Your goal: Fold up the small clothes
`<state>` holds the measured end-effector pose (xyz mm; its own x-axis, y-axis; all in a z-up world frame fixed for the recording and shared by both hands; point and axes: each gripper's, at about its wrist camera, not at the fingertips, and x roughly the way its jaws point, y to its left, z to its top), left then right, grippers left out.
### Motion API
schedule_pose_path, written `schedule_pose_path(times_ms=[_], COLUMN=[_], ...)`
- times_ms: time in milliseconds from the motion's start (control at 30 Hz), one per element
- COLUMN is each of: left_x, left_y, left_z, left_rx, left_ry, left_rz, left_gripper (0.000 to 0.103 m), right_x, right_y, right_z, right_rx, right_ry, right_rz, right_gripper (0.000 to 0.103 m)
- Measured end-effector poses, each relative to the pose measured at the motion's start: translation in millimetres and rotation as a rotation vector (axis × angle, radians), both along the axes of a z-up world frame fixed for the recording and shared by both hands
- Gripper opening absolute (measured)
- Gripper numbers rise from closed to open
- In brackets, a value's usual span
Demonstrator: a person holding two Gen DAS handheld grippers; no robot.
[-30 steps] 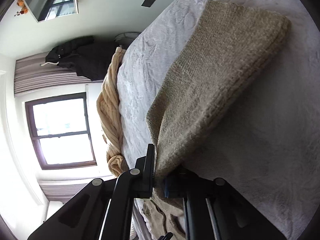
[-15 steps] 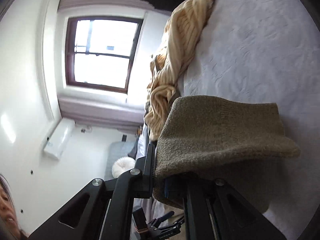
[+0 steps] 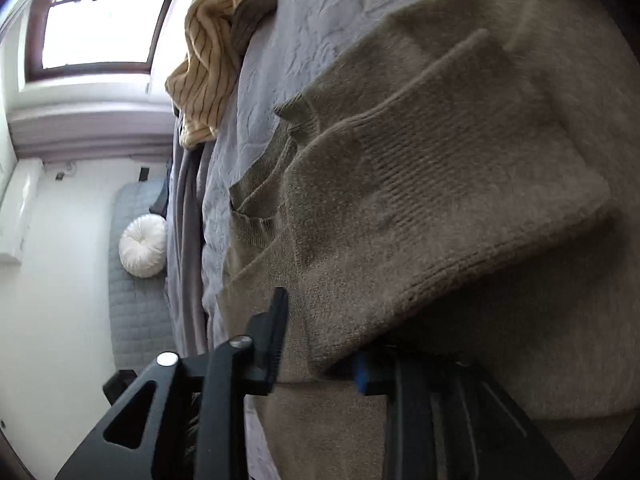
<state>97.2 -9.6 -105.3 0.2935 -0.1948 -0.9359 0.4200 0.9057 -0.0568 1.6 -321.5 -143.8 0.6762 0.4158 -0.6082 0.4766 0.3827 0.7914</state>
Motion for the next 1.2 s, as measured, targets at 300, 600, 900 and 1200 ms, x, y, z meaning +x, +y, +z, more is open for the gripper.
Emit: schedule_pose_path(times_ms=[300, 600, 900, 1200], left_x=[23, 39, 34, 36], left_y=[36, 41, 0, -8], left_z=[11, -9, -17, -28], left_rx=[-0.330, -0.461, -0.451, -0.354], left_ry=[0.121, 0.271, 0.307, 0.312], left_rz=[0.042, 0.079, 0.011, 0.020], left_gripper=[0.103, 0.103, 0.103, 0.021], right_x=[45, 90, 19, -96], right_y=[20, 158, 110, 8], right_z=[60, 25, 29, 6], right_rx=[-0.246, -0.516, -0.349, -0.097], right_ry=[-0.098, 0.064, 0.100, 0.128], right_rz=[0.074, 0.576, 0.413, -0.129], right_gripper=[0.008, 0.013, 0.047, 0.048])
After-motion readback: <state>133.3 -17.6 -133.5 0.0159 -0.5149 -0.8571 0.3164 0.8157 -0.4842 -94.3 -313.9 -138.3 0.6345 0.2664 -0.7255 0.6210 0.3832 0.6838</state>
